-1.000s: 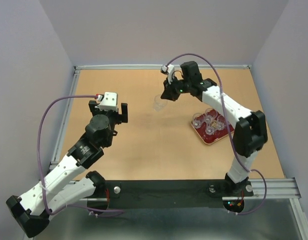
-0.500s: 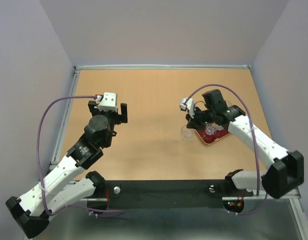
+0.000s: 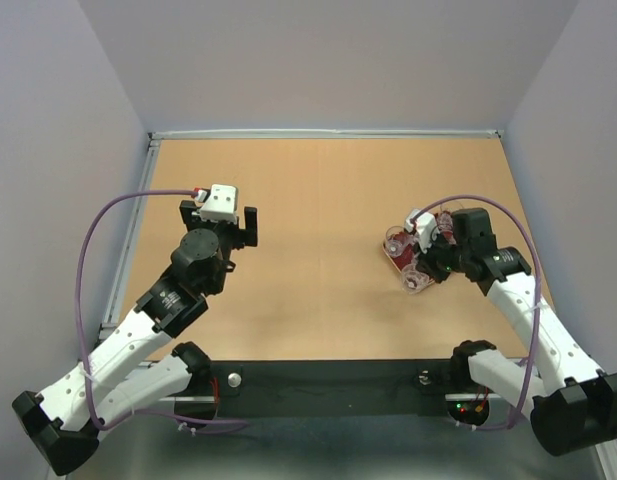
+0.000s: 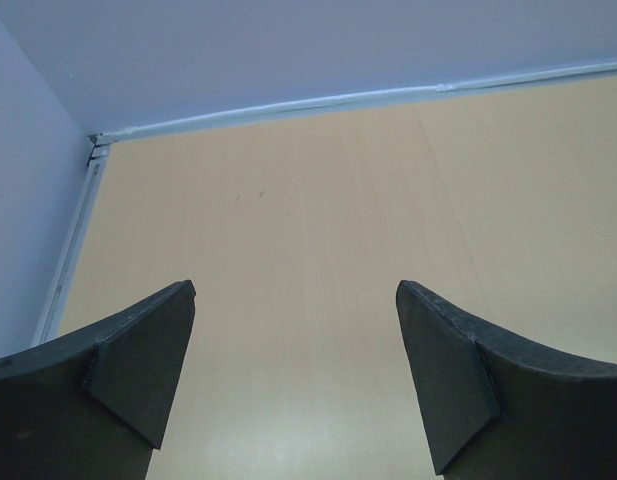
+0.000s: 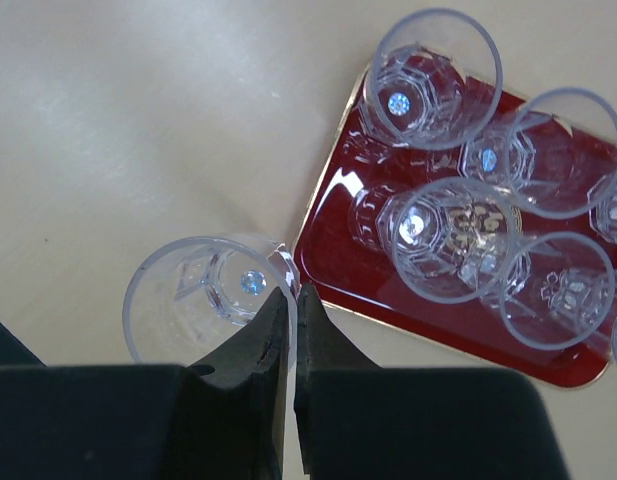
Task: Place the glasses into the tray
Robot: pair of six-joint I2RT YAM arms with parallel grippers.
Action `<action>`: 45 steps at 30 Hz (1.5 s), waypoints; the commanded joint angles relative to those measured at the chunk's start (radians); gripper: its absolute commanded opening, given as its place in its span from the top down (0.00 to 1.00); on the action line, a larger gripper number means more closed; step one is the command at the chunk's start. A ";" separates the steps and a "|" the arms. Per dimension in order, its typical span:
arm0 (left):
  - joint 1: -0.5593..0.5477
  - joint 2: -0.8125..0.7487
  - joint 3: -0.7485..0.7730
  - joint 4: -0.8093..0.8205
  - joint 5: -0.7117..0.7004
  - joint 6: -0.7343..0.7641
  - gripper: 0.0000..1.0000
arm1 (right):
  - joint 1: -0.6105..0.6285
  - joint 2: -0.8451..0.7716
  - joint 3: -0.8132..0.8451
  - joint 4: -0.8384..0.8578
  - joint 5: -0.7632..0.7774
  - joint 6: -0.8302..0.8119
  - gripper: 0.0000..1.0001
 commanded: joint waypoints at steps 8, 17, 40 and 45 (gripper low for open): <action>0.006 -0.006 -0.013 0.047 0.013 -0.004 0.07 | -0.019 -0.096 -0.107 0.138 0.186 0.090 1.00; 0.006 -0.010 -0.013 0.047 0.013 -0.004 0.07 | -0.019 -0.139 -0.172 0.291 0.223 0.046 0.99; 0.006 -0.003 -0.012 0.047 0.017 -0.004 0.07 | -0.019 -0.110 -0.267 0.405 0.243 0.043 1.00; 0.004 -0.003 -0.013 0.047 0.016 -0.004 0.07 | -0.019 -0.091 -0.275 0.403 0.226 0.040 0.99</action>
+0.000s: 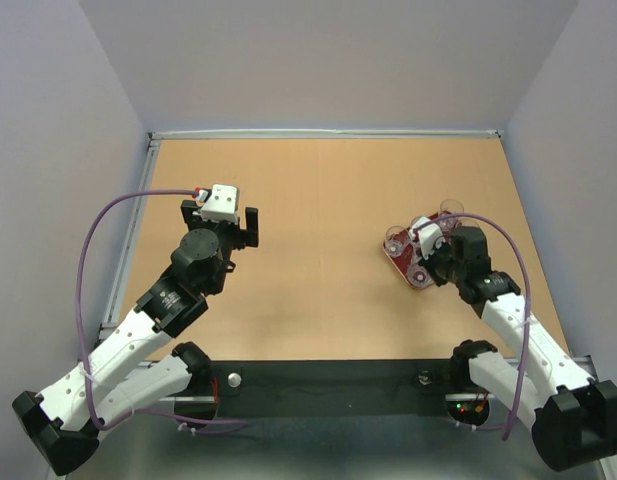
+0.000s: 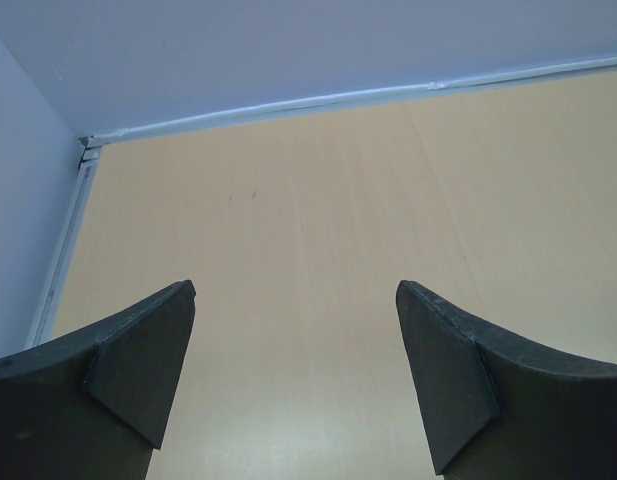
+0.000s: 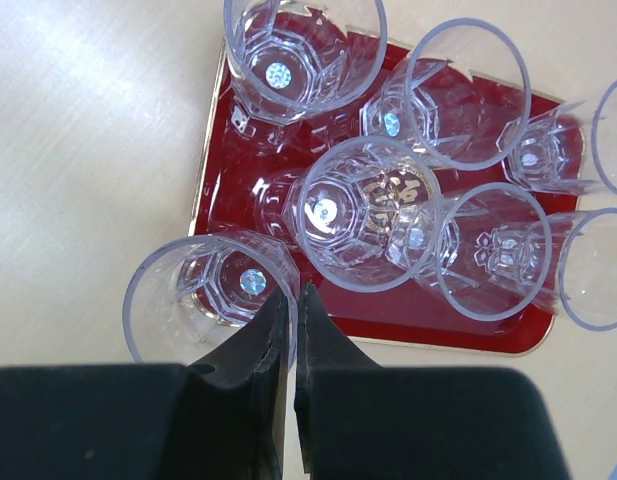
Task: Place the glasses into the tray
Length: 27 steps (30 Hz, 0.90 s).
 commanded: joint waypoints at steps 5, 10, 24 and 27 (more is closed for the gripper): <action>0.006 -0.007 -0.013 0.047 -0.006 -0.004 0.07 | -0.009 0.013 -0.006 0.053 -0.001 0.010 0.91; 0.006 -0.011 -0.013 0.045 -0.006 -0.004 0.07 | -0.009 0.035 0.005 0.053 0.027 0.033 0.81; 0.006 -0.011 -0.013 0.047 -0.003 -0.005 0.07 | -0.011 -0.019 0.043 0.053 0.103 0.102 0.50; 0.006 -0.006 -0.013 0.047 -0.003 -0.005 0.07 | -0.016 -0.037 0.052 0.051 0.129 0.114 0.50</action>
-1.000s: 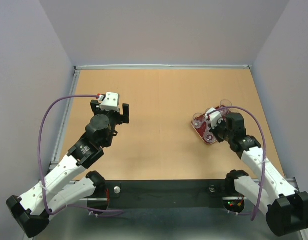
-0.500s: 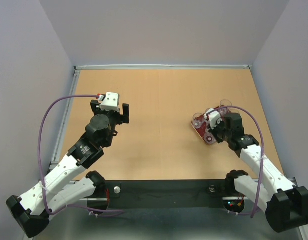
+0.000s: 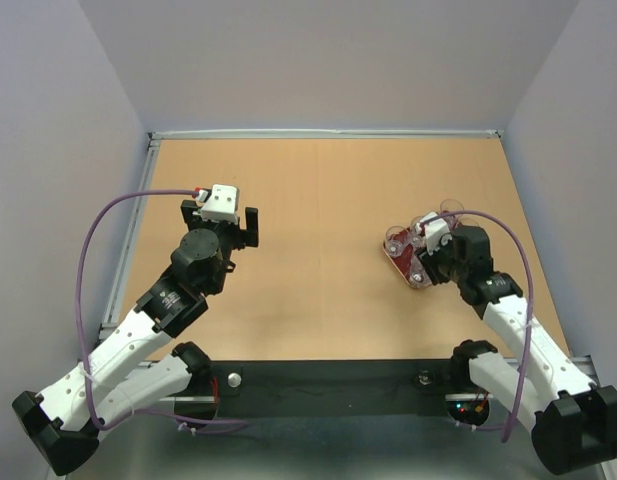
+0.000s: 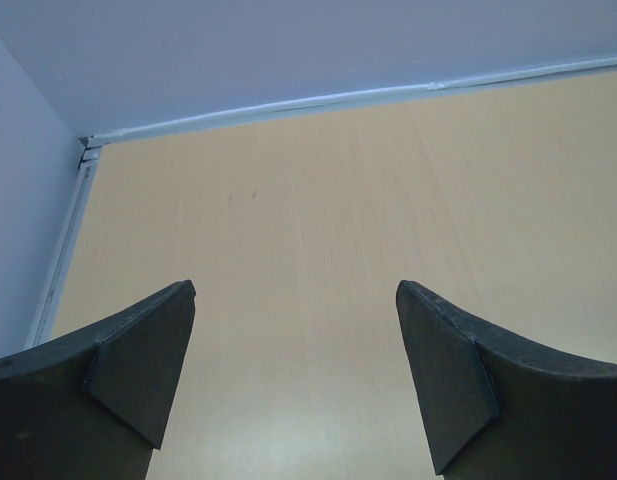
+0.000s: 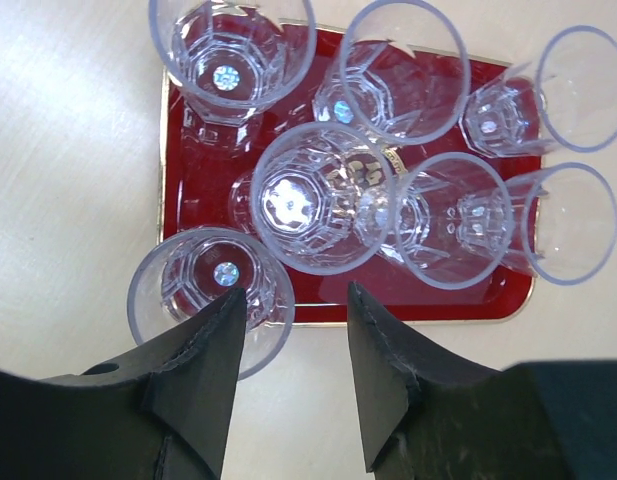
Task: Place the glasses into the tray
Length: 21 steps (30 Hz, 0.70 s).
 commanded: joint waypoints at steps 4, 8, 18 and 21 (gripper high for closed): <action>0.006 -0.001 -0.015 0.047 -0.006 -0.005 0.07 | -0.023 -0.047 0.077 0.043 0.079 0.046 0.49; 0.006 0.001 -0.016 0.048 -0.004 -0.005 0.07 | -0.046 -0.052 0.125 0.037 0.109 0.092 0.49; 0.007 -0.012 -0.024 0.059 0.002 -0.015 0.06 | -0.195 0.015 0.272 0.041 0.129 0.289 0.01; 0.012 -0.025 -0.029 0.067 -0.001 -0.026 0.04 | -0.253 0.054 0.304 0.041 0.096 0.334 0.00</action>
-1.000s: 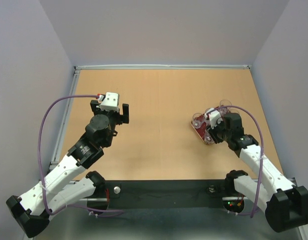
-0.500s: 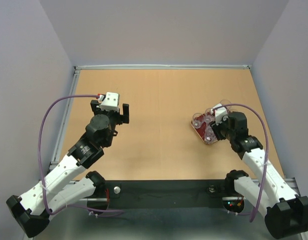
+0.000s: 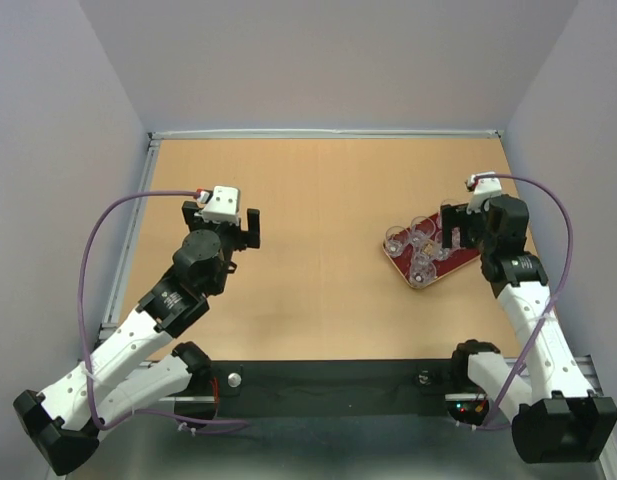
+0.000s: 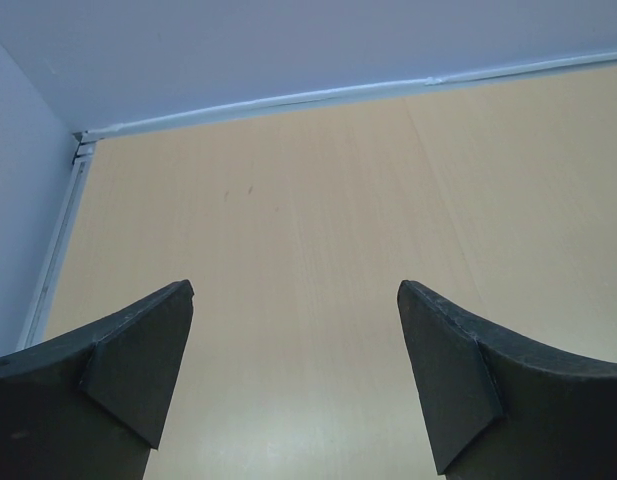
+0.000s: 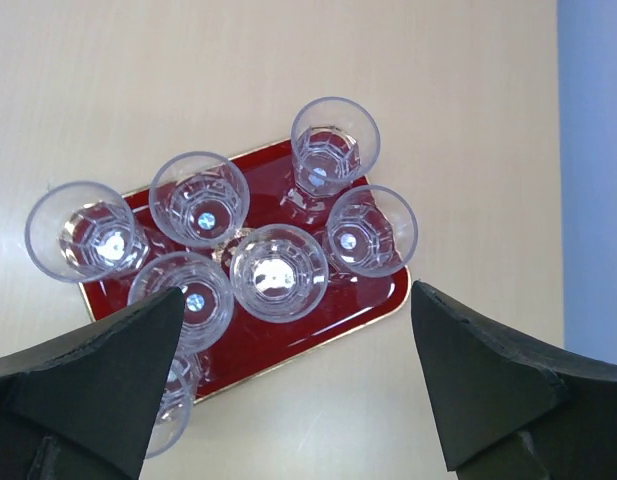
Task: Place the glasses into the tray
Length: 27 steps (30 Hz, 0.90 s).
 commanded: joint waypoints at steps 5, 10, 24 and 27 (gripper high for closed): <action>0.041 -0.042 -0.020 0.065 -0.014 -0.037 0.01 | -0.179 0.108 0.102 0.058 -0.120 0.146 0.00; 0.123 -0.024 -0.014 0.063 0.017 -0.069 0.01 | -0.355 0.174 0.133 0.100 -0.234 0.244 0.00; 0.193 0.057 0.002 0.043 0.012 -0.087 0.01 | -0.428 0.129 0.056 0.238 0.261 0.520 0.00; 0.193 0.059 -0.003 0.045 0.012 -0.086 0.01 | -0.428 0.114 0.042 0.247 0.251 0.520 0.00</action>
